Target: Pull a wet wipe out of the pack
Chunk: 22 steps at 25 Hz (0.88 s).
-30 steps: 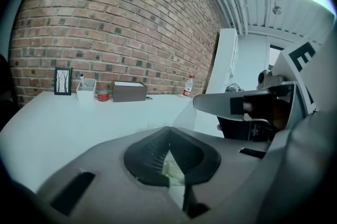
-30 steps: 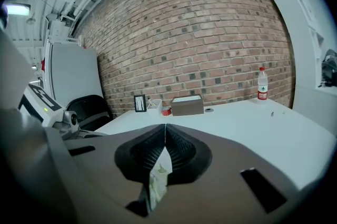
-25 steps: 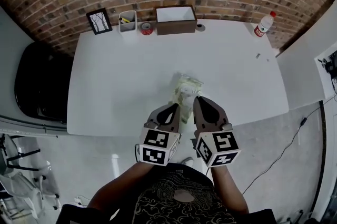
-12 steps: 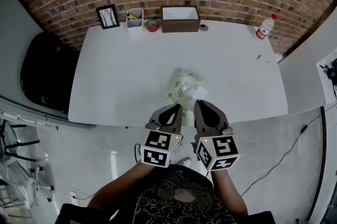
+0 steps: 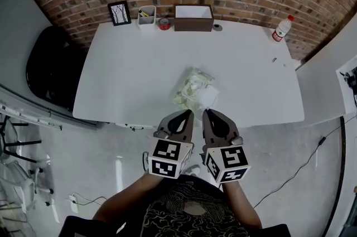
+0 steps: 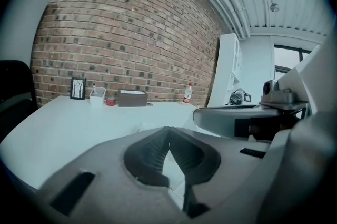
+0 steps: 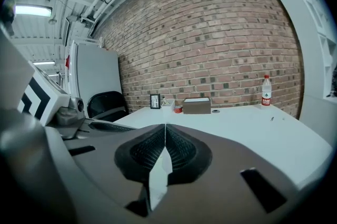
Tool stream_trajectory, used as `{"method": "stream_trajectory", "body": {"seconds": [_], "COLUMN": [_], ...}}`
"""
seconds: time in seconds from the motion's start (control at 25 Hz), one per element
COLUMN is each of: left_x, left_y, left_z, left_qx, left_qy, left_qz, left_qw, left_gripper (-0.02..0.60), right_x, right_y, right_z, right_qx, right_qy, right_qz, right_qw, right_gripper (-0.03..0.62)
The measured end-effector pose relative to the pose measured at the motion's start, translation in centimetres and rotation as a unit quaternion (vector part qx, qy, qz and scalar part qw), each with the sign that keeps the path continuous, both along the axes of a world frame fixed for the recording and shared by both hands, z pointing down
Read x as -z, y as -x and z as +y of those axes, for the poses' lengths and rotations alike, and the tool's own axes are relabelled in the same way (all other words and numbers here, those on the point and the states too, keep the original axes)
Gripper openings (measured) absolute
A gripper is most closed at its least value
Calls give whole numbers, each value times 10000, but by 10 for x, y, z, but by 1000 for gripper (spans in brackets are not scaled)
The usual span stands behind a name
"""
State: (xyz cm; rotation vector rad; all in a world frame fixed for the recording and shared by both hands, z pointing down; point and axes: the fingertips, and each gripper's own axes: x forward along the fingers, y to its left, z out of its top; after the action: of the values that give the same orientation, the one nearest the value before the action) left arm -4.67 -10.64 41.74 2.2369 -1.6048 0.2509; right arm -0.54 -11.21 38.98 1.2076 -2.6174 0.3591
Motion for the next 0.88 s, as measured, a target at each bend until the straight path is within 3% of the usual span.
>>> {"method": "stream_trajectory", "body": {"seconds": [0.88], "left_x": [1], "left_y": [-13], "left_z": [41], "left_qx": [448], "left_qy": [-68], "left_qz": [13], "left_qw": [9990], "left_gripper": [11], "right_x": [-14], "right_y": [-14], "right_z": [37], "right_qx": [368], "right_qy": [-3], "right_qz": [168], "right_qw": [9992], "right_gripper": [17]}}
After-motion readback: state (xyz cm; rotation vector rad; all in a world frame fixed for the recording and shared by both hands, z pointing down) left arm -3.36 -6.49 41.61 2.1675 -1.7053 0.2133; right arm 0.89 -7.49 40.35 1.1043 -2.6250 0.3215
